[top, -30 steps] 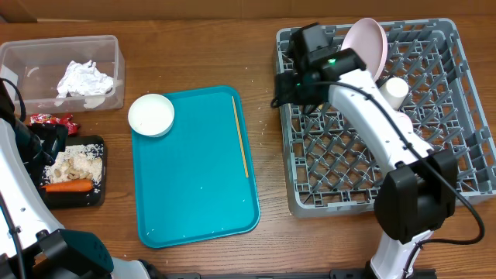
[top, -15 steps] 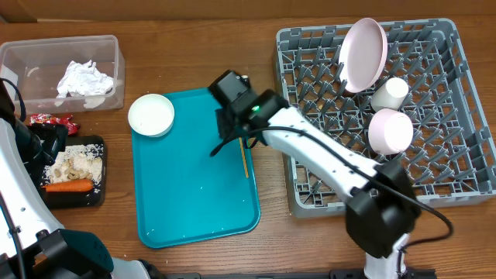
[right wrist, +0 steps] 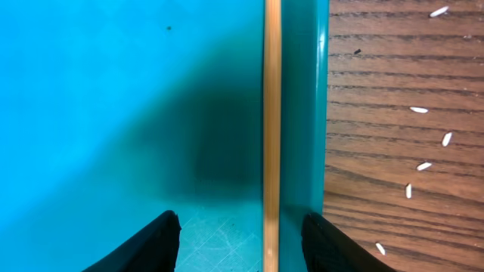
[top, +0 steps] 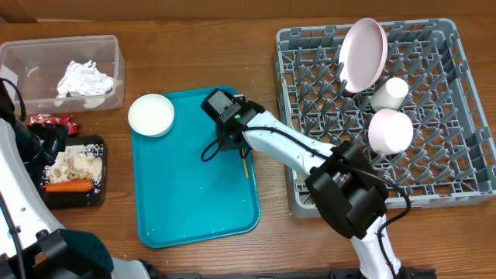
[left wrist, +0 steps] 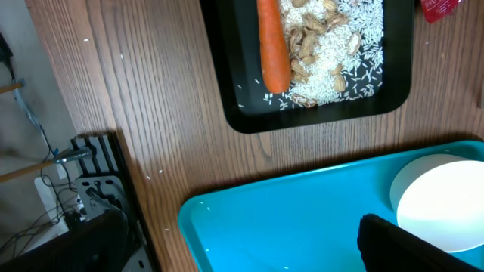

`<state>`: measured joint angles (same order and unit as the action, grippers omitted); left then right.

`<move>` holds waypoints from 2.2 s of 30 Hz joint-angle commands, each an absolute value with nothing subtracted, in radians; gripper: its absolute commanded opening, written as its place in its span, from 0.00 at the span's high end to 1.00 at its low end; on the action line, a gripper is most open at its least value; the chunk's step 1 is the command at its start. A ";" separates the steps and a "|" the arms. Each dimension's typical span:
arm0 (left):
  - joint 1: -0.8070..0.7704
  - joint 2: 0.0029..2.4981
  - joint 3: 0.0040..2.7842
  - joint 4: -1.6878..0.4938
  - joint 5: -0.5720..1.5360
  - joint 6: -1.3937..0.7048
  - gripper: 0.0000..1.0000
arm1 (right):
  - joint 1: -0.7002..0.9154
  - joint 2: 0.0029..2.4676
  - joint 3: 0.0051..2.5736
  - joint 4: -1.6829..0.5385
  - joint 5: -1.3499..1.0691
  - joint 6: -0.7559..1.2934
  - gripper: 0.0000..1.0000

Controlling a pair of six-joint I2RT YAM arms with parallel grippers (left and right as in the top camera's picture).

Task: Sort waste into correct bins and load items into the dishwasher rack
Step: 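Grasp the wooden stick and place it upright in the rack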

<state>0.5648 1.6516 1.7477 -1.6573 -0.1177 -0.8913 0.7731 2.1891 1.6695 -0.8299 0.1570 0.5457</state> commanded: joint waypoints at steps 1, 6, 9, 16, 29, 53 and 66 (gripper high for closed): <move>0.569 1.655 1.754 -1.658 -0.138 -0.894 0.00 | 0.778 2.210 1.668 -0.820 0.164 0.551 0.44; 0.569 1.655 1.754 -1.658 -0.138 -0.894 0.00 | 0.779 2.236 1.668 -0.819 0.164 0.551 0.44; 0.569 1.655 1.754 -1.658 -0.138 -0.894 0.00 | 0.779 2.241 1.665 -0.819 0.159 0.551 0.44; 0.569 1.655 1.754 -1.658 -0.138 -0.894 0.00 | 0.779 2.241 1.639 -0.790 0.118 0.555 0.44; 0.569 1.655 1.754 -1.658 -0.138 -0.894 0.00 | 0.779 2.251 1.639 -0.790 0.099 0.555 0.95; 0.569 1.655 1.754 -1.658 -0.138 -0.894 0.00 | 0.511 1.799 1.771 -0.984 0.032 0.376 0.96; 0.569 1.655 1.754 -1.658 -0.138 -0.894 0.00 | 0.324 1.826 1.716 -0.994 -0.046 0.100 0.96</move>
